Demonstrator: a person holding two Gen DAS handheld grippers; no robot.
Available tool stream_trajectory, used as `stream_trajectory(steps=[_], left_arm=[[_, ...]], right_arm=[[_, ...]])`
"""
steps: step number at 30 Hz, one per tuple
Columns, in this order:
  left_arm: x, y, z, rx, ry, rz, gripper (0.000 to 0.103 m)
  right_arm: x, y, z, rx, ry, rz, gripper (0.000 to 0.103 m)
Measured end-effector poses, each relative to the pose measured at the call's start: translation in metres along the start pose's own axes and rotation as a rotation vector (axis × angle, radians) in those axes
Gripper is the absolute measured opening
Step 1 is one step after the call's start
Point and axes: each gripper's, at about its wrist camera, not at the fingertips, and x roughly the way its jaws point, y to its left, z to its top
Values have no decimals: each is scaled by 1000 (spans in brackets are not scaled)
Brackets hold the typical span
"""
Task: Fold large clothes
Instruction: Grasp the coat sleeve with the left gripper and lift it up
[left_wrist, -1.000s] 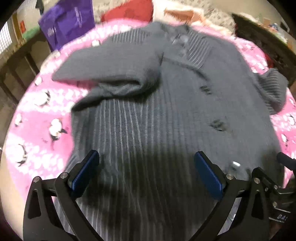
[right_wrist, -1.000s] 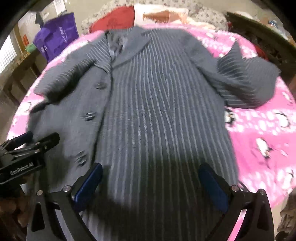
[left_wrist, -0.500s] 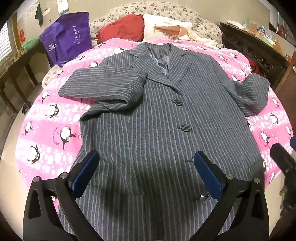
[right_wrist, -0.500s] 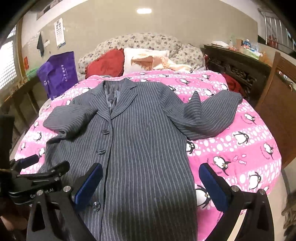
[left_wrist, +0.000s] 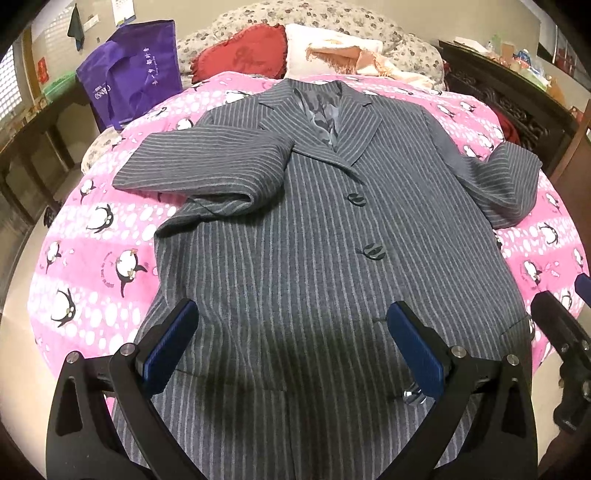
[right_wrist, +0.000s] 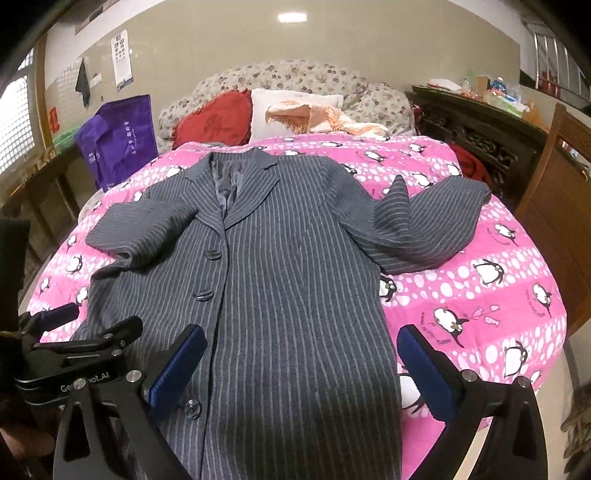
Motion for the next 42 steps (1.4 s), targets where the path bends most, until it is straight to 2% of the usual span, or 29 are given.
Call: stream_trajectory(steps=[14, 22, 25, 28, 33, 35, 37, 38, 40, 42], left_arm=[[20, 3, 0, -11, 29, -6, 102], [22, 20, 13, -25, 6, -5, 102], [25, 50, 30, -48, -27, 31, 102], [36, 92, 46, -93, -21, 45, 102], [67, 176, 72, -196, 13, 16, 102], [81, 208, 82, -247, -6, -27, 102], [98, 235, 88, -311, -15, -89, 102], [109, 249, 91, -352, -10, -112, 98], [129, 266, 99, -405, -10, -161, 94], [145, 270, 106, -413, -39, -233, 91]], right_arm=[[17, 7, 4, -22, 25, -16, 103], [26, 12, 20, -45, 35, -8, 103], [39, 12, 31, -51, 54, 12, 103], [67, 14, 39, -86, 76, 11, 103], [131, 9, 30, -100, 110, 10, 103], [153, 6, 18, -95, 146, 1, 103], [160, -2, 9, -26, 125, 55, 103], [163, -6, 8, 4, 131, 79, 103], [166, -9, 8, 18, 138, 98, 103], [167, -10, 7, 21, 132, 103, 103]])
